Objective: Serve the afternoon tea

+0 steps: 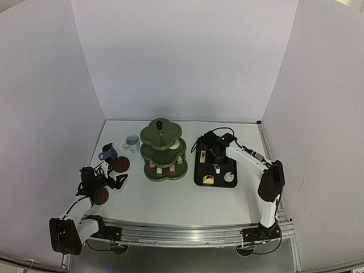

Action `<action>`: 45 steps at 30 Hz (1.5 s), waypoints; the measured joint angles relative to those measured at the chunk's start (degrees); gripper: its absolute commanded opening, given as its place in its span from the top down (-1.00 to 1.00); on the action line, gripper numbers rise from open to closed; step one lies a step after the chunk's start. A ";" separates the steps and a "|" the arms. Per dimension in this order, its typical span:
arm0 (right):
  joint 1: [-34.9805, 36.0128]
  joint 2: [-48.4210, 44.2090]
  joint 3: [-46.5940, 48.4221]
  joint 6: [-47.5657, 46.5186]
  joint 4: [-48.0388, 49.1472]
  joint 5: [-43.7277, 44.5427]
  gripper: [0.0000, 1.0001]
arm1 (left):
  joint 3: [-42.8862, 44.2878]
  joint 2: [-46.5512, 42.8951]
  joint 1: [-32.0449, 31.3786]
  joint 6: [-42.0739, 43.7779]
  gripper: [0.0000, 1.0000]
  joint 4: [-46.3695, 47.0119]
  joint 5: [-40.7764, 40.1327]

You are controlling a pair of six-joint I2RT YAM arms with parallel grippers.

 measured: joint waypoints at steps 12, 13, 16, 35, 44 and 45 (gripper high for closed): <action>1.17 1.81 3.58 -0.22 -0.72 -0.02 0.42 | -0.11 -0.02 0.00 0.00 -0.99 0.00 -0.02; 1.32 1.81 3.66 -0.38 -0.72 -0.01 0.42 | -0.22 -0.02 0.00 0.00 -0.99 0.02 -0.02; 1.54 2.00 4.29 -1.30 -0.80 -0.09 0.44 | -0.71 -0.02 0.00 -0.02 -0.99 0.00 -0.01; -2.40 5.70 3.61 -3.06 3.00 -3.47 0.51 | -0.83 -0.07 0.00 -0.02 -0.99 -0.02 -0.02; -2.27 3.87 -1.20 -2.68 3.02 -3.37 0.51 | -0.83 -0.07 0.00 -0.02 -0.99 -0.02 -0.02; -2.27 3.31 -1.23 -2.69 2.95 -3.37 0.51 | -0.83 -0.07 0.00 -0.02 -0.99 -0.02 -0.02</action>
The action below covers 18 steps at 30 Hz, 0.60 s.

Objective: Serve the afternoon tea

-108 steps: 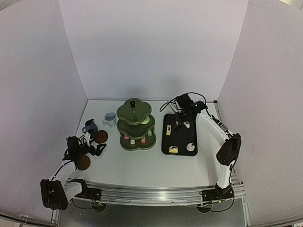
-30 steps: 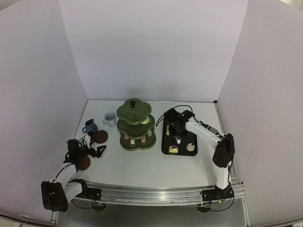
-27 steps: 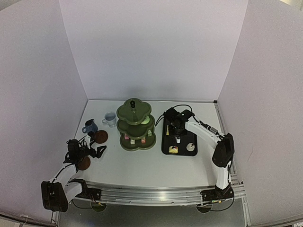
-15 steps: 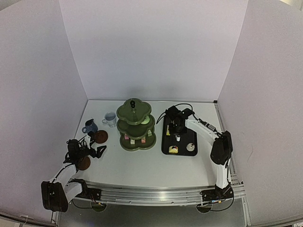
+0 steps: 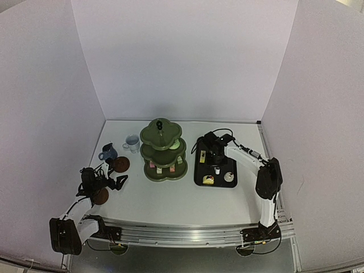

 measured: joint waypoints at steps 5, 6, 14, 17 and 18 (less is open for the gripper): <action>0.00 -3.99 -0.65 -0.04 -0.51 -0.42 0.51 | 0.00 0.00 0.00 0.00 -0.99 0.00 0.00; 0.00 -4.92 -1.09 -0.04 -0.64 -0.59 0.51 | 0.00 0.00 0.00 0.00 -0.99 0.00 0.00; 0.44 -8.62 -5.29 -0.20 -4.71 -2.58 0.51 | 0.00 0.02 0.00 0.00 -0.99 0.04 0.02; 0.95 -8.62 -5.51 -0.15 -6.38 -2.54 0.49 | 0.00 0.07 0.00 0.00 -0.99 0.09 0.02; 1.12 -8.62 -5.50 -0.15 -6.68 -2.50 0.49 | 0.00 0.12 0.00 0.00 -0.99 0.13 0.03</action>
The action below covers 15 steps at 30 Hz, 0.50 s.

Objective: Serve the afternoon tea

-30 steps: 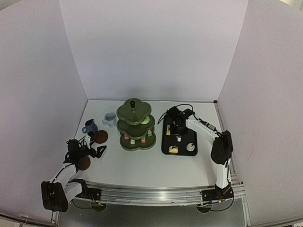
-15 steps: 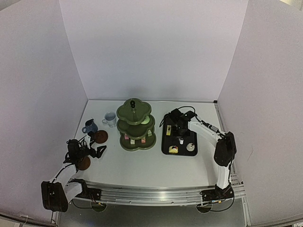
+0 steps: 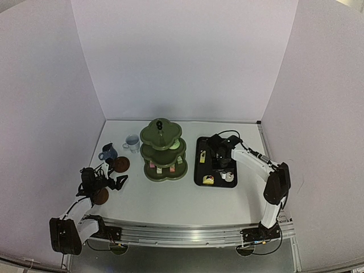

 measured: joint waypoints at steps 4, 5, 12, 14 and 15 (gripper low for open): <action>0.76 0.86 0.71 -0.04 -0.92 0.13 0.48 | 0.00 0.34 0.00 0.00 -0.99 0.54 0.02; 1.01 1.57 1.30 -0.04 -1.09 0.19 0.48 | 0.00 0.34 0.00 0.00 -0.99 0.66 0.02; 2.00 5.85 3.22 0.24 -0.98 1.55 0.46 | 0.00 0.32 0.00 0.00 -0.99 0.90 -0.01; 2.01 6.28 3.45 0.65 -1.00 2.18 0.45 | 0.00 0.32 0.00 0.00 -0.99 0.90 -0.01; 2.01 6.37 3.54 0.94 -1.01 2.60 0.44 | 0.00 0.32 0.00 0.00 -0.99 0.90 -0.02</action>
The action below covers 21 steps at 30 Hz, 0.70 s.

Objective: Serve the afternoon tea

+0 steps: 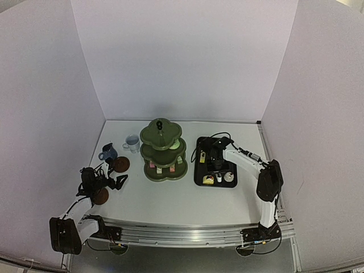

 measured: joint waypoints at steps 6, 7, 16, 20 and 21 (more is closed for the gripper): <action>0.00 0.63 1.08 1.29 -0.09 1.23 0.44 | 0.00 0.00 0.00 0.00 -0.99 0.02 -0.01; 0.00 0.88 1.25 1.46 -0.07 1.41 0.43 | 0.00 0.00 0.00 0.00 -0.99 0.02 -0.01; -0.01 4.19 3.38 1.65 0.01 3.09 0.42 | 0.00 0.00 0.00 0.00 -0.99 0.02 -0.06; -0.25 4.94 4.23 1.91 0.01 4.05 0.48 | 0.00 0.00 0.00 0.00 -0.99 0.02 -0.25; -0.33 5.00 4.23 1.97 0.01 4.30 0.61 | 0.00 0.00 0.00 0.00 -0.99 0.04 -0.40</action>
